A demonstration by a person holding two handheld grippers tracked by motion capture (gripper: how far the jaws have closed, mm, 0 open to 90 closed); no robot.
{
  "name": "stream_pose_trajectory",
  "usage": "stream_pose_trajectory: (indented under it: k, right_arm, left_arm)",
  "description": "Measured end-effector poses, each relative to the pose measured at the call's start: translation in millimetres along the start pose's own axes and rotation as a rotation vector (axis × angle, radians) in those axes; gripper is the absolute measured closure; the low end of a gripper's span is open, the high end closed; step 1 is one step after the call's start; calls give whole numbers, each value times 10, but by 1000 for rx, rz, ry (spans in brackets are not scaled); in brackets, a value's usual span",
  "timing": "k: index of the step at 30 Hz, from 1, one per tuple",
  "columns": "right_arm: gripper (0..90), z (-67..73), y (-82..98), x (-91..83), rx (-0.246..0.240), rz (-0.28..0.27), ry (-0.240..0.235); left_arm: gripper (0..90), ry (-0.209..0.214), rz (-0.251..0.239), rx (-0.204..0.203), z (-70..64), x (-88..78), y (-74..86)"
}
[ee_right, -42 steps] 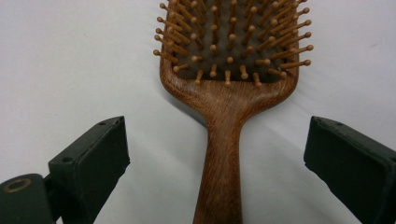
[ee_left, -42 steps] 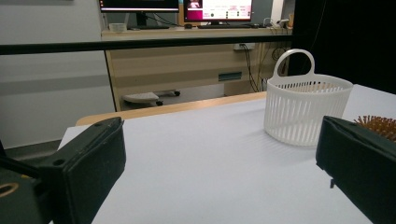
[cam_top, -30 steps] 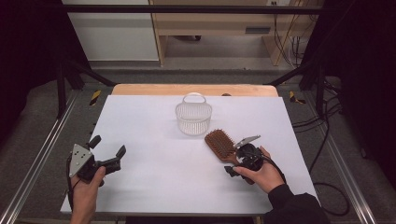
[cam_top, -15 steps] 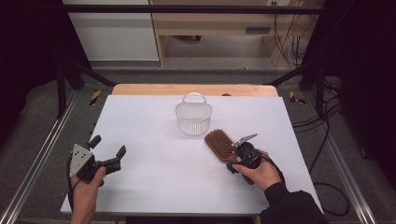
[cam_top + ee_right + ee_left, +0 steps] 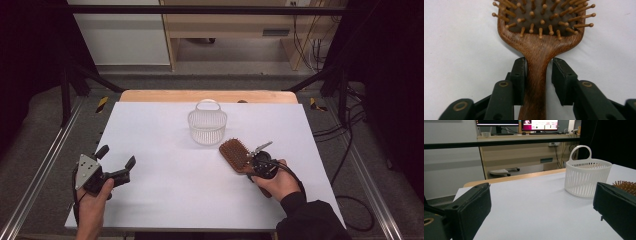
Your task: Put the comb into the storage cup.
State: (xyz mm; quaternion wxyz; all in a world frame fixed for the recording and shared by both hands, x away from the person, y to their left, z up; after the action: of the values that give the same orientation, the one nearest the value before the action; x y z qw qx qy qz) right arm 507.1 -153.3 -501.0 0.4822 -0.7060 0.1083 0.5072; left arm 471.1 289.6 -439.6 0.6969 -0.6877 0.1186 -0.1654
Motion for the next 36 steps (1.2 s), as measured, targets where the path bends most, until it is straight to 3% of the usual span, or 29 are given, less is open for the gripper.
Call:
stream_pose_trajectory:
  k: [11,14,25,32,36]
  right_arm:
    - [726,5,-68,23,18,86,-9]
    - [729,-3,-71,21,16,86,-19]
    - [731,-20,19,-49,-10,-30,-27]
    - [731,-9,63,-168,-21,-117,-18]
    - [731,16,90,-269,-20,-190,-10]
  left_arm:
    - [18,5,-4,7,-16,-8,-19]
    - [18,2,-8,7,-11,-20,-31]
    - [19,-1,-9,11,-14,-17,-39]
    - [19,11,-40,21,-93,-51,-137]
    - [18,48,-66,23,-220,-63,-256]
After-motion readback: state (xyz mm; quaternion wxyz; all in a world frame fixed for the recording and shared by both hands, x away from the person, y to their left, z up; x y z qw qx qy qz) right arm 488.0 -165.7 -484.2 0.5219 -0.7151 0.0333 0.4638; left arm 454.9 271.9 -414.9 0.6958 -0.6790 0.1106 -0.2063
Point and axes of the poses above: each handheld gripper's, and its own axes: x roughly forward along the jaws, y roughly out of its underside, z roughly to its left, the point moved 5 cm from there along x, roughly forward along the jaws, and after that the axes turned 9 degrees about -z, right-handed, at the moved point
